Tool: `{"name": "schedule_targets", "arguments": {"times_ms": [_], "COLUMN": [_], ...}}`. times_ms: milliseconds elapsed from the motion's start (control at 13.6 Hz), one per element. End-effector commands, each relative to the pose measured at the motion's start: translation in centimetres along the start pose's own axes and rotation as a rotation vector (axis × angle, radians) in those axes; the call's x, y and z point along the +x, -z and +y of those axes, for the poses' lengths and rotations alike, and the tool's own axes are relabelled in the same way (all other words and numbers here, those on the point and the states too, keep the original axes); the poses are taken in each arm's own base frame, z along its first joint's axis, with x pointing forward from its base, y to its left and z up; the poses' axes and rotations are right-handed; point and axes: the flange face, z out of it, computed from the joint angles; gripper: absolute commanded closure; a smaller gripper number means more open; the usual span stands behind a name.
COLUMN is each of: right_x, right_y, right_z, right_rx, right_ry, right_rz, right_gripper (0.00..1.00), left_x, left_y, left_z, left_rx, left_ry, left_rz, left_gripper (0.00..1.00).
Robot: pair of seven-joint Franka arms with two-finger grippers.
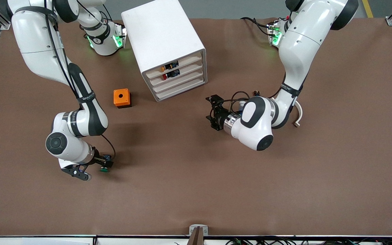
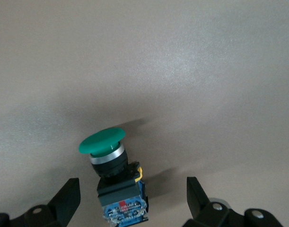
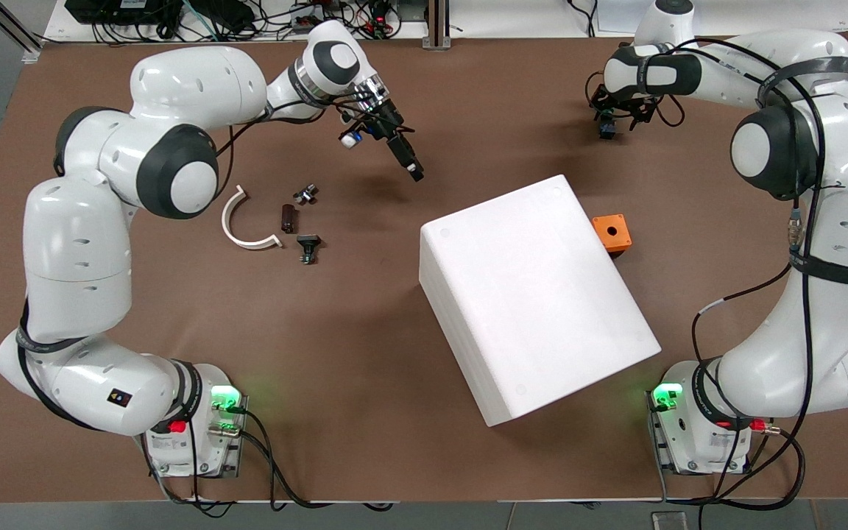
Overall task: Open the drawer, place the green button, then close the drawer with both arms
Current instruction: 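Grasp the green button with the right gripper while the left gripper pulls the drawer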
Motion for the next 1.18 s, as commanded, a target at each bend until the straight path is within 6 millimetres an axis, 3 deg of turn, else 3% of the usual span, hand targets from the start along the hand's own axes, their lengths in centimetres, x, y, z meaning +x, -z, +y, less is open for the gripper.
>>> {"name": "schedule_targets", "arguments": {"times_ms": [0,221,442,590,737,959,1106], "right_x": [-0.5,-0.8,-0.9,-0.9,-0.9,-1.2,-1.4], "right_y": [-0.8,-0.8,-0.7,-0.7,-0.7,-0.3,0.3], "right_z": [-0.1,-0.6,-0.6,-0.6,-0.7,-1.1,-1.7], "right_rx": [-0.008,-0.006,-0.009,-0.009,-0.01,-0.009,-0.025], "right_ry": [-0.012,-0.006,-0.007,-0.007,-0.006,0.013,0.02], "right_rz": [0.002,-0.002,-0.007,-0.008,-0.008,-0.008,-0.037], "right_gripper": [0.05,0.16,0.33,0.46,0.62,0.79,0.96], "left_x": [-0.2,-0.9,-1.5,-0.4,-0.2,-0.9,-1.3], "left_y": [-1.6,-5.4,-8.9,-11.7,-14.7,-17.8,-18.6], "left_z": [0.7,0.5,-0.7,0.5,0.3,-1.0,-1.6], "left_rx": [0.041,0.104,0.158,0.182,0.198,0.237,0.255], "left_ry": [0.132,0.262,0.276,0.314,0.314,0.307,0.311], "left_rz": [-0.024,-0.025,0.02,0.056,0.096,0.113,0.102], "left_gripper": [0.03,0.04,0.05,0.14,0.21,0.29,0.31]}}
